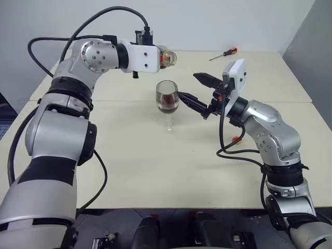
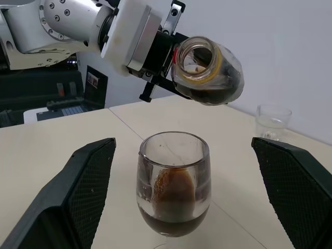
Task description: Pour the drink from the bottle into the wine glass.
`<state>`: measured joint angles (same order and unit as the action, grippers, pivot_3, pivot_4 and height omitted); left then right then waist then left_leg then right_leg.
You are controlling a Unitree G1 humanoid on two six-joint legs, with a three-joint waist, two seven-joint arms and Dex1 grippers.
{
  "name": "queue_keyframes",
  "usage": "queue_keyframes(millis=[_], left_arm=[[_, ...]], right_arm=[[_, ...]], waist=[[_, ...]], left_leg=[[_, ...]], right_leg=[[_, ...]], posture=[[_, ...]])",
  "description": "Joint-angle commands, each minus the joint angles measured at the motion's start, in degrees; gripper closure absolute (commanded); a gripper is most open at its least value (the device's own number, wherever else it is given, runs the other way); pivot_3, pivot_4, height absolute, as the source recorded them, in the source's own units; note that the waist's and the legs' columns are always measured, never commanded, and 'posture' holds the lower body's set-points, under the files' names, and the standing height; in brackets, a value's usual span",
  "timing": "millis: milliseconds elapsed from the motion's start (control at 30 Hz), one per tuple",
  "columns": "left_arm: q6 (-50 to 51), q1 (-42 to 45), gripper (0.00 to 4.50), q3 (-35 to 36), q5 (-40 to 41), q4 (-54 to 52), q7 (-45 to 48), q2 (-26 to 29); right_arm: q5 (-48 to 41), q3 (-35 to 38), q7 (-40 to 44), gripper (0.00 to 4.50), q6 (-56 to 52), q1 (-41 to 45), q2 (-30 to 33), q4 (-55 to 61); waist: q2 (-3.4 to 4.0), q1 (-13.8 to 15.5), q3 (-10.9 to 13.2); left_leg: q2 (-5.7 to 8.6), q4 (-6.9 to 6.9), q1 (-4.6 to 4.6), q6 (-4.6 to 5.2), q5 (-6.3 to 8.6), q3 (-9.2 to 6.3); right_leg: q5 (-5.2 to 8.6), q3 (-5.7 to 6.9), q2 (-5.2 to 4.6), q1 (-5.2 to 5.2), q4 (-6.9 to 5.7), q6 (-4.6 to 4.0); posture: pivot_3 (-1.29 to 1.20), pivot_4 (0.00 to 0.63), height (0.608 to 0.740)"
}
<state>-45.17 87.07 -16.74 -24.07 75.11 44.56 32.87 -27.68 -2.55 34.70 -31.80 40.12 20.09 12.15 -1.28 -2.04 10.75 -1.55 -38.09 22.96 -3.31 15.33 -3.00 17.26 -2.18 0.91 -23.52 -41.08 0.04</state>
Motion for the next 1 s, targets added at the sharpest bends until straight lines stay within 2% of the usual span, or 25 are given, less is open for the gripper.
queue_keyframes(millis=[33,267,467,733,1000], left_arm=[[2.15,0.67,3.36,3.91,4.64,-1.42,2.15,0.14],[10.22,-0.39,3.36,10.96,12.57,-2.65,5.96,-0.66],[19.62,-3.37,3.36,18.18,19.43,-4.96,3.66,0.44],[32.77,-13.41,3.36,28.43,29.11,-14.3,-4.93,1.82],[42.93,-27.5,3.36,33.22,34.18,-30.31,-11.01,1.72]], right_arm=[[-0.05,1.01,-0.31,0.0,0.64,0.81,-0.08,1.71],[-1.55,0.83,1.33,0.0,-0.21,-0.18,0.51,3.42],[-6.06,1.0,3.54,0.0,-3.29,-2.09,1.04,8.49],[-12.86,1.02,5.87,0.0,-8.59,-4.0,2.56,13.35],[-15.62,0.84,7.53,0.0,-10.11,-4.57,4.36,14.25]], waist=[[0.0,-0.02,0.0],[0.0,-0.06,0.0],[0.0,-0.36,0.0],[0.0,-0.89,0.0],[0.0,-0.88,-0.01]], left_leg=[[0.0,0.0,0.0,0.0,0.0,0.0],[0.0,-0.01,0.0,0.0,0.0,-0.02],[-0.03,-0.02,-0.01,0.0,0.0,-0.03],[-0.11,-0.04,0.01,0.0,0.0,-0.14],[-0.14,-0.08,0.02,-0.02,-0.01,-0.21]], right_leg=[[0.0,0.0,0.0,0.0,0.0,0.0],[0.0,0.01,0.0,0.0,0.0,0.0],[0.0,0.0,-0.02,0.0,-0.03,0.0],[0.0,0.02,-0.11,0.0,-0.04,-0.01],[0.0,-0.03,-0.2,0.02,-0.05,-0.01]], posture=[[0.0,0.15,0.74],[0.0,0.15,0.74],[0.0,0.15,0.74],[0.0,0.15,0.74],[0.0,0.15,0.74]])
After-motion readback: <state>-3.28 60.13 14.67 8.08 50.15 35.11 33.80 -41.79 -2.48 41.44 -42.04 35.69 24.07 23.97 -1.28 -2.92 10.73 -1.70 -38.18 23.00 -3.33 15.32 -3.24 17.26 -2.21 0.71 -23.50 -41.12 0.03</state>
